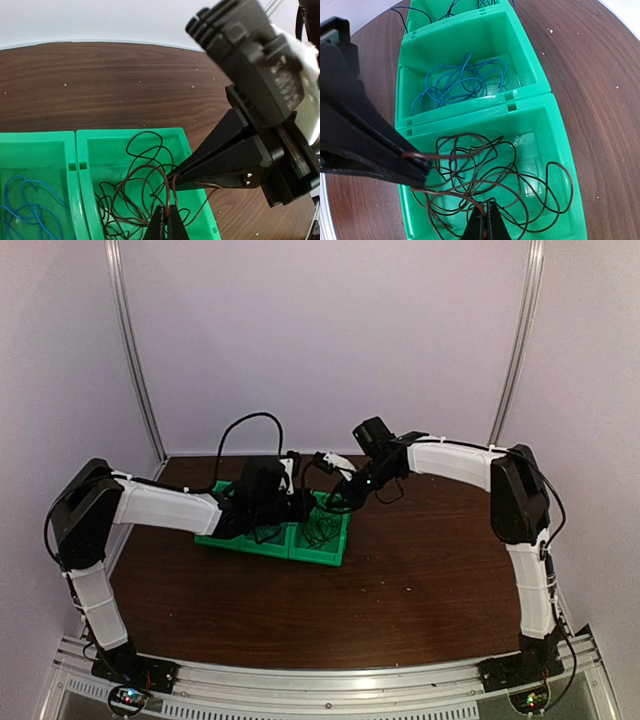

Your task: Untangle the cables

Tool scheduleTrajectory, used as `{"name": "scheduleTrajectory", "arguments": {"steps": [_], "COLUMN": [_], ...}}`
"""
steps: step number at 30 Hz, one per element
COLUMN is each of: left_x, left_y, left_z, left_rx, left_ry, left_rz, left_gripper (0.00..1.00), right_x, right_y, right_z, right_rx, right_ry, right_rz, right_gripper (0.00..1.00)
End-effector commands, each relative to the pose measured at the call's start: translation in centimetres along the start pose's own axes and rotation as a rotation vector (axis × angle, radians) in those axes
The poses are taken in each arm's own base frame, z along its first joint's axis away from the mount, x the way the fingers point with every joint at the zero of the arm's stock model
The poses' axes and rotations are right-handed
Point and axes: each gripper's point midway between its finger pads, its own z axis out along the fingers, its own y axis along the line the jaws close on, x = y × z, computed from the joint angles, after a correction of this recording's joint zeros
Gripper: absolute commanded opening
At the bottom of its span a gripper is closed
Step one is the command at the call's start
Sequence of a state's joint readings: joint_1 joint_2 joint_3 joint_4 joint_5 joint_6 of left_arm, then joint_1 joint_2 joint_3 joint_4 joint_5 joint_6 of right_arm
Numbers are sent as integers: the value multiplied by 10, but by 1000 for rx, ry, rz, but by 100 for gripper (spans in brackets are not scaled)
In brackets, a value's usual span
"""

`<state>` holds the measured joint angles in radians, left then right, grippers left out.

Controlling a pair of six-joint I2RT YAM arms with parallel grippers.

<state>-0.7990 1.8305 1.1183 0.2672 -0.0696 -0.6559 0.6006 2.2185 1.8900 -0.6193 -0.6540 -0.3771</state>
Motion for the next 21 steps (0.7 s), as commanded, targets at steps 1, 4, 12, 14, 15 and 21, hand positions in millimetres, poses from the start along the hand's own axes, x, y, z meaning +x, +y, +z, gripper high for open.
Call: {"name": "scheduleTrajectory", "arguments": {"steps": [1,4,12,14,15,21], "left_x": [6,17,21,20,20,21], "left_y": [-15,-16,-12,-10,-10,-3], "left_z": [12,16,14,12,11,8], "left_rx": [114,145,125,114,110,78], "left_ry": [-3,27,41,37,34,33], "left_rz": [-98,-131,-141,-138,-137,-139], "left_gripper": [0,0,0,0,0,0], "right_x": [4,9,8,5,4,-4], "right_y": [11,11,-1,-8,-11,-24], "right_z": [9,10,-13,-25,-31,-65], "right_rx": [-58,-59,12,40,51,105], "right_ry": [-15,-8,-10,-21,-28,-76], "right_rz": [51,68,43,37,36,45], "right_gripper": [0,2,30,34,36,40]}}
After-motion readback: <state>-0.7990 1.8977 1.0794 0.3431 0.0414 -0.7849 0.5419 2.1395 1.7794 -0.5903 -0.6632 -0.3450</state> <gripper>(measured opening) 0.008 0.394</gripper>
